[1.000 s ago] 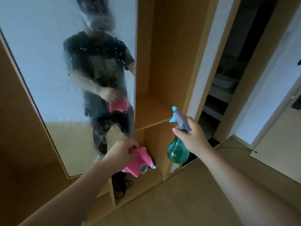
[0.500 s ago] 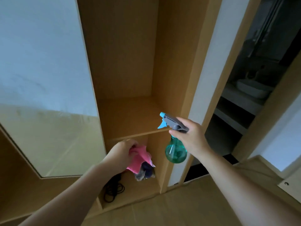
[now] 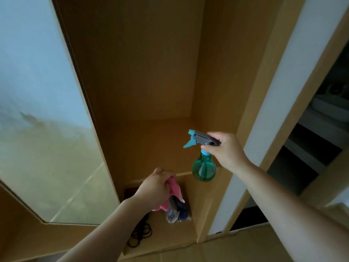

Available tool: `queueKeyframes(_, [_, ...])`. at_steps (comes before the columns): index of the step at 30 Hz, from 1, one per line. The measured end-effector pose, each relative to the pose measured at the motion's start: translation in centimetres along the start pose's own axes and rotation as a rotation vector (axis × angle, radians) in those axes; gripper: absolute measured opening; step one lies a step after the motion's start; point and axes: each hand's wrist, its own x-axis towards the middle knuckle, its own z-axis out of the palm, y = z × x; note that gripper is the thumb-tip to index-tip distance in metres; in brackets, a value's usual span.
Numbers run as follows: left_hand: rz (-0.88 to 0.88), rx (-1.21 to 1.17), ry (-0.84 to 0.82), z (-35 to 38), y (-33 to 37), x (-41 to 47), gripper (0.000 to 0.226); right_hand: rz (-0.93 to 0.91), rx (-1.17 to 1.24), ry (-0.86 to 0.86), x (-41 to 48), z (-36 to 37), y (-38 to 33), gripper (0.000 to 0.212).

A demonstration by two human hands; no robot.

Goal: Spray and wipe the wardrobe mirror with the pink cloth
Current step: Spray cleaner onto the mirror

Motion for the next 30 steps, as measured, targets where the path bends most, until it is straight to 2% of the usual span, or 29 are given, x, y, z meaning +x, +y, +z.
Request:
queueKeyframes(8, [-0.103,-0.055,0.036,0.0,-0.7,2.4,0.033,-0.065,-0.061,-0.103,10.5,3.7,2.4,0.021])
queueKeyframes(17, [-0.435,-0.157,0.197,-0.2,-0.8,2.7,0.038,-0.056,-0.224,-0.298,20.4,10.1,4.8,0.028])
queueKeyframes(20, [-0.461,-0.157,0.263,-0.7,0.0,2.8,0.044,-0.038,-0.229,-0.371,22.1,11.7,5.8,0.029])
queueKeyframes(23, [-0.497,-0.129,0.315,-0.7,0.2,3.1,0.037,-0.020,-0.180,-0.410,23.1,13.0,6.6,0.028])
queueKeyframes(26, [-0.493,-0.141,0.335,-0.7,0.5,3.4,0.047,-0.014,-0.164,-0.411,23.8,13.6,7.1,0.027])
queueKeyframes(30, [-0.490,-0.135,0.349,-0.2,-0.1,4.1,0.037,0.005,-0.138,-0.405,25.0,13.7,7.8,0.023])
